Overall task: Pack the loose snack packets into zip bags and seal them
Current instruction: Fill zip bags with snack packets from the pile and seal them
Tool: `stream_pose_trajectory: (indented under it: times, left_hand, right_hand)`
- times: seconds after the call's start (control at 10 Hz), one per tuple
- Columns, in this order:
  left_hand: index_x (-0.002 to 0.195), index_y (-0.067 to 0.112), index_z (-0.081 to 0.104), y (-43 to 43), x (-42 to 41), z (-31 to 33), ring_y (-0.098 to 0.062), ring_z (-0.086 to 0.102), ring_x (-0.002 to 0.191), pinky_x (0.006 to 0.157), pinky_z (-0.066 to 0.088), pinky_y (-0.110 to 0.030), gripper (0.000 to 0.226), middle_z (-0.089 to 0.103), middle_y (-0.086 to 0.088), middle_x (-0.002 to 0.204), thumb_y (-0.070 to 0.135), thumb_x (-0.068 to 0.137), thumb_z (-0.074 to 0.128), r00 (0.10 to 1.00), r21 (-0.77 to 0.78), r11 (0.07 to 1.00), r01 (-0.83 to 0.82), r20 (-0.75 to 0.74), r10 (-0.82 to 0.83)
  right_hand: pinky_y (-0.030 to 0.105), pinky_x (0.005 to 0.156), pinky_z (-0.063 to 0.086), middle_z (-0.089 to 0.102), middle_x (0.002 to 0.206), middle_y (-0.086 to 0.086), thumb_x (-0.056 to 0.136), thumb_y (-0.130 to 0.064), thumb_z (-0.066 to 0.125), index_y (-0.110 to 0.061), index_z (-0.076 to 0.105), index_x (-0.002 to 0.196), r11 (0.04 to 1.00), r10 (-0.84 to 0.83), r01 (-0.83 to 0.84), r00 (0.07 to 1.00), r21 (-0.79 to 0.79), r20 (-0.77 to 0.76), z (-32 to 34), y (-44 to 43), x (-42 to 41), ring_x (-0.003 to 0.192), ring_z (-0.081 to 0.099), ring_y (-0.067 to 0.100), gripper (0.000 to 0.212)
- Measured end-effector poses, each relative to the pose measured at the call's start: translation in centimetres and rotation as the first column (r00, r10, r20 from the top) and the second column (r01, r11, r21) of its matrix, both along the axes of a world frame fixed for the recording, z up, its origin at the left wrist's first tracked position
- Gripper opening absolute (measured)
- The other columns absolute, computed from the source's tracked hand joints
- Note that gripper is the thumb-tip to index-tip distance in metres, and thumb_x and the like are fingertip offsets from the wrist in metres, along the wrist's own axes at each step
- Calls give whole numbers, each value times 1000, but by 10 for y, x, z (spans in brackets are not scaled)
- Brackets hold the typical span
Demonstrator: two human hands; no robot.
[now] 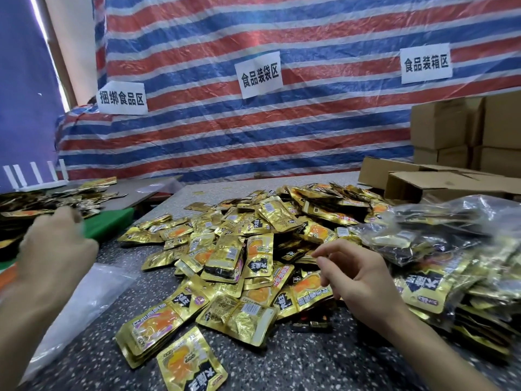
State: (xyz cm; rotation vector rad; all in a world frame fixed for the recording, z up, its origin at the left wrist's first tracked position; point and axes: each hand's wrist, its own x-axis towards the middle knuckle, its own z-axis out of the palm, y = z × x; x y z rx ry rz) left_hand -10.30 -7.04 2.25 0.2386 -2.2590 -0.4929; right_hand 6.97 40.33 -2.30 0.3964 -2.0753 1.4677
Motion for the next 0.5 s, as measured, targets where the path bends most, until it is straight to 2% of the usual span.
stream_pose_trajectory:
  times: [0.1, 0.2, 0.3, 0.4, 0.5]
  left_hand:
    - [103, 34, 56, 108, 104, 54, -17, 63, 74, 55, 55, -29, 29, 63, 7, 88, 19, 83, 70, 974, -27, 976, 216, -58, -217]
    - [98, 30, 62, 180, 138, 61, -3, 67, 76, 49, 50, -10, 29, 65, 13, 94, 9, 83, 74, 743, 212, 714, 668, -131, -656]
    - [102, 24, 64, 241, 165, 50, -1, 67, 90, 72, 54, -14, 27, 69, 10, 101, 4, 85, 70, 512, 361, 446, 819, -109, -852]
    - [103, 20, 66, 282, 169, 25, -8, 68, 95, 82, 57, -24, 28, 70, 7, 102, 0, 84, 73, 368, 443, 291, 848, -97, -925]
    - [100, 23, 67, 305, 168, 5, -7, 68, 92, 80, 56, -23, 25, 70, 12, 98, 6, 84, 75, 302, 466, 231, 854, -82, -950]
  right_hand:
    - [42, 48, 46, 65, 64, 10, 93, -24, 70, -26, 72, 88, 994, 69, -68, 997, -91, 14, 6, -4, 4, 50, 53, 17, 6]
    - [27, 45, 41, 63, 62, 9, 82, -52, 67, -14, 73, 80, 953, 206, -184, 976, -239, 70, 10, -2, 6, 49, 52, 18, 38]
    - [29, 45, 42, 63, 66, 14, 79, -65, 66, -8, 72, 78, 915, 333, -285, 933, -286, 135, 13, -1, 6, 53, 54, 22, 57]
    - [28, 44, 42, 64, 68, 15, 76, -69, 69, -10, 72, 78, 907, 360, -299, 916, -297, 176, 14, -1, 6, 53, 56, 23, 60]
    - [29, 44, 40, 63, 65, 10, 86, -52, 64, -12, 72, 77, 920, 326, -269, 929, -286, 177, 15, -1, 6, 52, 56, 22, 42]
